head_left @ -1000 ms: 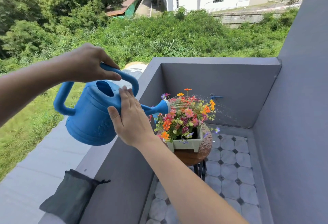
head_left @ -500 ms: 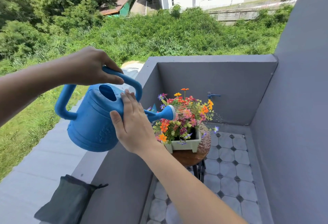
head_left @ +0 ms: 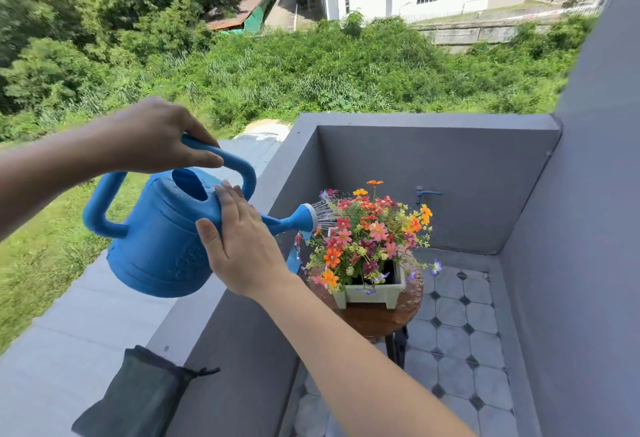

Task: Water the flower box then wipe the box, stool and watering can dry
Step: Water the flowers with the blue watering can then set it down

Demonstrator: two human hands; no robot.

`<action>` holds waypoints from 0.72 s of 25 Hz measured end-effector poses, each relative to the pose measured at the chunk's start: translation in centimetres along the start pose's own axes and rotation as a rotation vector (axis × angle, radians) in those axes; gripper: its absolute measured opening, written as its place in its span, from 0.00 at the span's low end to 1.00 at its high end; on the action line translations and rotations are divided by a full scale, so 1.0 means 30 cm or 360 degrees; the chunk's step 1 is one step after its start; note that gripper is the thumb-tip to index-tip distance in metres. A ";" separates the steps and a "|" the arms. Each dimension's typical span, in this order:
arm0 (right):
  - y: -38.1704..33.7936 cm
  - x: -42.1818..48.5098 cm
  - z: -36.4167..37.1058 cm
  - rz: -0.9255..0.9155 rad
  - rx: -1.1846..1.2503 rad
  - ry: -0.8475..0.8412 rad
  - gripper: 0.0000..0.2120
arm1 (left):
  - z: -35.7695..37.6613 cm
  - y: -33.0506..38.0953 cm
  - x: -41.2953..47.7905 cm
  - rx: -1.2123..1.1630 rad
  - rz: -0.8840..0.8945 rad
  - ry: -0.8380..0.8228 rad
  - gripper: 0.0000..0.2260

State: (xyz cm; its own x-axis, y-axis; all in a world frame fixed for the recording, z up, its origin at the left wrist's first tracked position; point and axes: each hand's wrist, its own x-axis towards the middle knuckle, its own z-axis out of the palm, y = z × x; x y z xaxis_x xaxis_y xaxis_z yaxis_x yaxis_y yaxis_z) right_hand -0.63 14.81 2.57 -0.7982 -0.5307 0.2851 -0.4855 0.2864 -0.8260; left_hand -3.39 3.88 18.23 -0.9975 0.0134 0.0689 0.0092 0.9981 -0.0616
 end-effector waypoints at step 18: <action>0.045 0.124 0.016 -0.0017 0.0023 -0.0014 0.28 | 0.017 -0.048 0.076 -0.0067 -0.0079 0.0006 0.16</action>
State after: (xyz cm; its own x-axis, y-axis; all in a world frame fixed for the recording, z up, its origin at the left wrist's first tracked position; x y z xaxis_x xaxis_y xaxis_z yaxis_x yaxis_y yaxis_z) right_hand -4.08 12.85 2.28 -0.7899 -0.5405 0.2896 -0.4884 0.2690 -0.8301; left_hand -5.72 2.46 17.96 -0.9966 -0.0360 0.0744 -0.0373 0.9992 -0.0160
